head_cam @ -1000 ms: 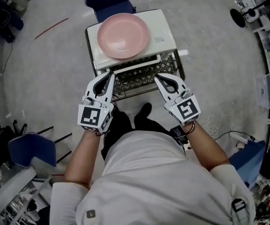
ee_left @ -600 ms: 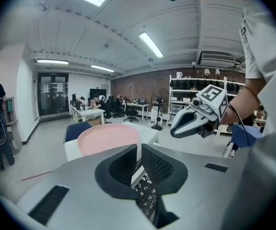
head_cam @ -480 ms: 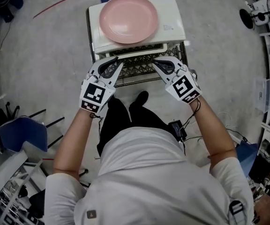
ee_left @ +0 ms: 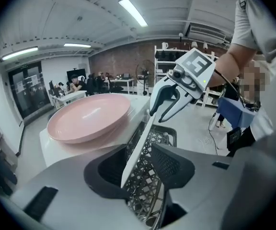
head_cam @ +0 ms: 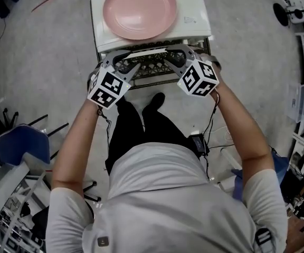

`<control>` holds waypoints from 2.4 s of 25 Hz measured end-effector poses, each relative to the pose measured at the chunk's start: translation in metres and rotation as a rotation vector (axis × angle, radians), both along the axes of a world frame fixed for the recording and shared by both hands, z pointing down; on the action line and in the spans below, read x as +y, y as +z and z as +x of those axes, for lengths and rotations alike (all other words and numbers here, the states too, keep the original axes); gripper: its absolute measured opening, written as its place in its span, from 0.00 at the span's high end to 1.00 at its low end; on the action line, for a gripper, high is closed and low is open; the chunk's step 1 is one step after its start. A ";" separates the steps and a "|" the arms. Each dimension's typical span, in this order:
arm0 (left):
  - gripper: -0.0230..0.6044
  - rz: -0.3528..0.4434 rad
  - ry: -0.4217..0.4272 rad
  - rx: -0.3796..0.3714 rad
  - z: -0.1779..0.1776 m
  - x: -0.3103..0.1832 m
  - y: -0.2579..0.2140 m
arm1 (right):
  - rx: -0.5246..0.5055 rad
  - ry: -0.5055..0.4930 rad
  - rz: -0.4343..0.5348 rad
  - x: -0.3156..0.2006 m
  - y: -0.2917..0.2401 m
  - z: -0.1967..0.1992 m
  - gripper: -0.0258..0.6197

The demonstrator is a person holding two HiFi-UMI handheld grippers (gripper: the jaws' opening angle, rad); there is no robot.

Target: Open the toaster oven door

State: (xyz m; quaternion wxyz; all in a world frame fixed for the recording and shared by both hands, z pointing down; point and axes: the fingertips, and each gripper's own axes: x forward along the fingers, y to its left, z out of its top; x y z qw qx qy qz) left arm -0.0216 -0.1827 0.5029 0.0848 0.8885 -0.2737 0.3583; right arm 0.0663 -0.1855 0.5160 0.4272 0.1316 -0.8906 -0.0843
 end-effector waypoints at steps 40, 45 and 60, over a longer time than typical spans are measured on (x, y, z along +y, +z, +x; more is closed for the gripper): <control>0.79 0.095 0.116 -0.303 0.000 -0.003 0.059 | 0.222 -0.106 0.086 -0.010 0.057 -0.002 0.80; 0.79 0.140 0.128 -0.326 0.003 0.012 0.061 | 0.242 -0.101 0.123 0.004 0.061 0.001 0.80; 0.81 0.320 0.127 -0.420 0.012 0.063 0.083 | 0.341 -0.055 0.285 0.052 0.084 0.010 0.82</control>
